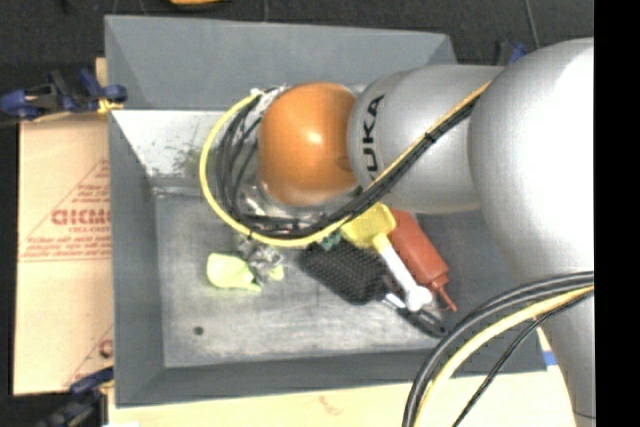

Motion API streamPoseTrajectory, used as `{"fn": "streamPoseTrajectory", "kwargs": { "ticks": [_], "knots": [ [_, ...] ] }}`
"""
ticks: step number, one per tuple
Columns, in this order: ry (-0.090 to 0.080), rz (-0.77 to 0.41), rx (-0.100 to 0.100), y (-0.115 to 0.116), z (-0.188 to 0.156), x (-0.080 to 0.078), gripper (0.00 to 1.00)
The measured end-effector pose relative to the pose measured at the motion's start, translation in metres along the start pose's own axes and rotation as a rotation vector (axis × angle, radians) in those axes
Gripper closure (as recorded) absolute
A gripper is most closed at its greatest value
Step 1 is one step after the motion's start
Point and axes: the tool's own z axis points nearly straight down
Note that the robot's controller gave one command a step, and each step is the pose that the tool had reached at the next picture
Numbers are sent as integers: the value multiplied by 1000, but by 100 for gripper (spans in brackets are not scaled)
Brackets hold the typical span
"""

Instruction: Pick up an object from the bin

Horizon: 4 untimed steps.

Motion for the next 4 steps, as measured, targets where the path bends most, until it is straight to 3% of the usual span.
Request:
{"fn": "streamPoseTrajectory", "kwargs": {
  "ticks": [2, 3, 4],
  "knots": [
    [1, 1, -2, 1, -4, 1, 100],
    [8, 2, -5, 1, -23, 3, 100],
    [4, 3, -1, 0, -47, 1, 100]
  ]
}}
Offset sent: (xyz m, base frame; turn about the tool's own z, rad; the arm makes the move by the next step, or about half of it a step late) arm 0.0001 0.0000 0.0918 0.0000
